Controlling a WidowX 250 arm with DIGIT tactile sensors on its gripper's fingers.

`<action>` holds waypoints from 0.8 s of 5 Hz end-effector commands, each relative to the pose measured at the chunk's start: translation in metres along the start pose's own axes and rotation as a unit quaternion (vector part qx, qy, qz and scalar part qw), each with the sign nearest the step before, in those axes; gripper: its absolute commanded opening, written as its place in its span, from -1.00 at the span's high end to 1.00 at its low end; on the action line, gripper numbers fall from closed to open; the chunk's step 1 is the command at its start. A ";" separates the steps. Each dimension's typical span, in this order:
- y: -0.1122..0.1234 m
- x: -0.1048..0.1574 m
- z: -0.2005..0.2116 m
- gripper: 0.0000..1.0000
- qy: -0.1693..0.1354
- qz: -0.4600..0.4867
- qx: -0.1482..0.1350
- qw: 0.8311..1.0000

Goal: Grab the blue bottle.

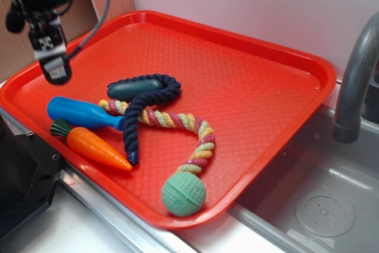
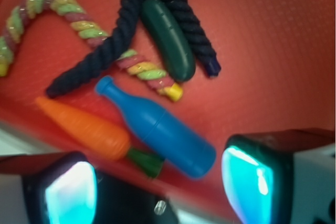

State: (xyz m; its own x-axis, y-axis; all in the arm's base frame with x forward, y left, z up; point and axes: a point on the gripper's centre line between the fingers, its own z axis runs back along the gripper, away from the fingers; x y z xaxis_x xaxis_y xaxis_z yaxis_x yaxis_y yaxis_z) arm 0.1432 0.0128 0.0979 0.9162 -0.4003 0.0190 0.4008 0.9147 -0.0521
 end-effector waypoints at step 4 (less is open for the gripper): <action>-0.001 0.008 -0.068 -1.00 0.029 -0.049 -0.019 0.998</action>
State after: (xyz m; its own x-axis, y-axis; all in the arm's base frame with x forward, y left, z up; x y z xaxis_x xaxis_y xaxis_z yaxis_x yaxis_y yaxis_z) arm 0.1516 0.0051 0.0282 0.8757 -0.4817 -0.0339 0.4778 0.8744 -0.0849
